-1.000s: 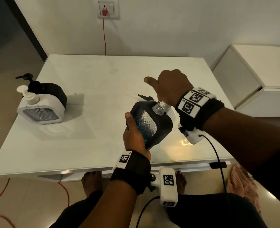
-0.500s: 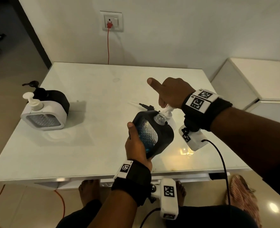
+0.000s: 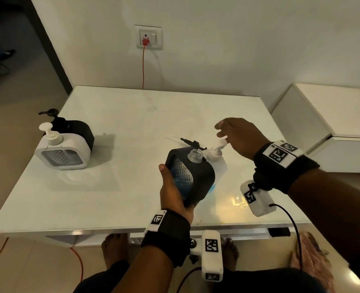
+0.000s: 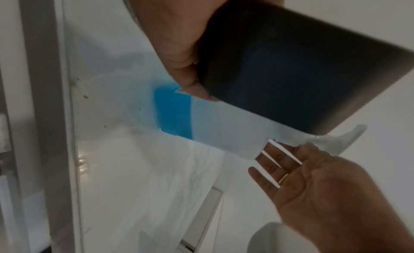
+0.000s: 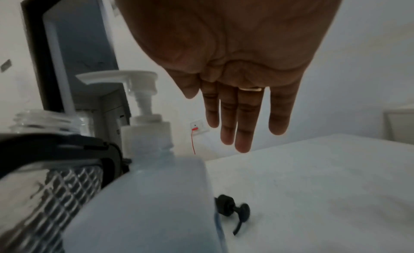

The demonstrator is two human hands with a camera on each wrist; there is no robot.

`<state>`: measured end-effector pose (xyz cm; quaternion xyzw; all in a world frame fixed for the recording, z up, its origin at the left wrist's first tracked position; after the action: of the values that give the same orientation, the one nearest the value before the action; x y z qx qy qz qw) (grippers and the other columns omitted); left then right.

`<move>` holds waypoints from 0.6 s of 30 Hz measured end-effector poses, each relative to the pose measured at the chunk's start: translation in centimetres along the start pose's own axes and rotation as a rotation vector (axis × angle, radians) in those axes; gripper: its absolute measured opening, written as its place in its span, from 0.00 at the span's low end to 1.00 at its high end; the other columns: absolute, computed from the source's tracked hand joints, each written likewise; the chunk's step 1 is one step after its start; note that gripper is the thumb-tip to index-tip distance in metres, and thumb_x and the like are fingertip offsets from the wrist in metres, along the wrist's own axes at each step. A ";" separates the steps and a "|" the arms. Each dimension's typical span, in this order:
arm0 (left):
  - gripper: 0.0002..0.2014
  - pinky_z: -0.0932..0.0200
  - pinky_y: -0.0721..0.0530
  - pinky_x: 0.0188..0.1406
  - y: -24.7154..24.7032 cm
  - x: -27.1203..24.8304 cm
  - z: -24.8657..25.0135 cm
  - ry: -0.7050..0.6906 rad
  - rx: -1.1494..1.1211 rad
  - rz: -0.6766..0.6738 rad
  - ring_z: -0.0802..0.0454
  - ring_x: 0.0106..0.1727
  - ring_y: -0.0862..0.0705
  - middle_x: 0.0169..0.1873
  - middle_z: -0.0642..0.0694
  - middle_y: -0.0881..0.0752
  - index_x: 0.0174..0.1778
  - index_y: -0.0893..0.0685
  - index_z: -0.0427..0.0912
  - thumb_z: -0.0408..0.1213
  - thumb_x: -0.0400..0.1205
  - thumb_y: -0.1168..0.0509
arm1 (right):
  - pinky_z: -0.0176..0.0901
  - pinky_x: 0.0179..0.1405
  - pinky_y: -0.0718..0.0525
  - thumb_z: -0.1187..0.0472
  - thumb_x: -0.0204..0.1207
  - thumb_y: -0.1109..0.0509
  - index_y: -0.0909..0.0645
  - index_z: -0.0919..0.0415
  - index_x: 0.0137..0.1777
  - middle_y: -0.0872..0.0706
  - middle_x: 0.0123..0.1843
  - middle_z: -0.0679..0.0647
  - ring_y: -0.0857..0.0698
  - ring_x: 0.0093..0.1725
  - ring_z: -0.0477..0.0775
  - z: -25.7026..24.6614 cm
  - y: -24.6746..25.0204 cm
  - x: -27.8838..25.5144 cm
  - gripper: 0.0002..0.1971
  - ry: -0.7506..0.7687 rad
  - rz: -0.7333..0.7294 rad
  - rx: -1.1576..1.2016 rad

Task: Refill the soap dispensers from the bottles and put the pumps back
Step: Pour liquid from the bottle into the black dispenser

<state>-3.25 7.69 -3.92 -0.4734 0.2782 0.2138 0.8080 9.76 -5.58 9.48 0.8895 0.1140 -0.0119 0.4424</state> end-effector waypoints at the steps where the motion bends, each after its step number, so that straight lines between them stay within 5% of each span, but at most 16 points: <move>1: 0.34 0.44 0.06 0.41 0.0 0.0 0.1 -0.001 -0.026 -0.006 0.34 0.63 0.09 0.65 0.38 0.09 0.75 0.15 0.52 0.72 0.82 0.40 | 0.60 0.70 0.22 0.62 0.88 0.41 0.15 0.64 0.64 0.12 0.63 0.60 0.15 0.64 0.62 0.9 -0.2 -0.1 0.15 -0.008 -0.011 -0.030; 4: 0.32 0.43 0.05 0.41 -0.1 0.1 0.6 -0.021 -0.084 -0.032 0.36 0.63 0.09 0.62 0.38 0.08 0.71 0.14 0.53 0.72 0.84 0.43 | 0.58 0.74 0.24 0.67 0.83 0.36 0.16 0.58 0.63 0.15 0.69 0.60 0.17 0.69 0.63 3.5 -1.1 -0.8 0.13 -0.096 -0.048 -0.022; 7: 0.30 0.42 0.05 0.46 0.0 0.1 1.2 -0.039 -0.126 -0.049 0.36 0.63 0.09 0.61 0.39 0.07 0.67 0.12 0.54 0.72 0.85 0.45 | 0.61 0.69 0.20 0.63 0.79 0.34 0.16 0.56 0.65 0.13 0.64 0.61 0.15 0.63 0.63 4.6 -2.7 -1.9 0.15 -0.127 -0.112 0.023; 11: 0.28 0.43 0.05 0.36 0.0 0.2 1.5 -0.047 -0.157 -0.056 0.36 0.58 0.08 0.61 0.39 0.08 0.63 0.13 0.54 0.71 0.86 0.45 | 0.43 0.45 0.19 0.71 0.76 0.33 0.20 0.49 0.62 0.12 0.52 0.49 0.17 0.46 0.53 4.2 -3.6 -3.0 0.20 -0.099 -0.213 0.086; 13: 0.27 0.44 0.06 0.34 0.0 0.3 1.5 -0.057 -0.145 -0.063 0.37 0.57 0.08 0.60 0.39 0.08 0.62 0.13 0.55 0.71 0.86 0.46 | 0.33 0.36 0.19 0.75 0.73 0.30 0.23 0.46 0.64 0.14 0.55 0.45 0.16 0.44 0.50 3.8 -3.8 -3.5 0.26 -0.063 -0.278 0.099; 18: 0.28 0.45 0.06 0.35 0.0 0.5 1.2 -0.072 -0.115 -0.086 0.36 0.59 0.09 0.64 0.39 0.10 0.65 0.15 0.56 0.71 0.87 0.48 | 0.40 0.61 0.18 0.65 0.65 0.15 0.27 0.44 0.69 0.18 0.62 0.41 0.18 0.60 0.48 3.3 -4.5 -3.7 0.36 0.027 -0.328 0.008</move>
<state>-2.61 8.84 -3.75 -0.5226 0.2158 0.2112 0.7973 5.49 -6.33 4.41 0.8607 0.2634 -0.0723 0.4295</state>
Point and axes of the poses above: each hand's wrist, its own x-axis towards the middle knuckle, its own y-axis out of the back of the hand, z = x × y, the point moved 5 cm from there along x, towards the middle knuckle
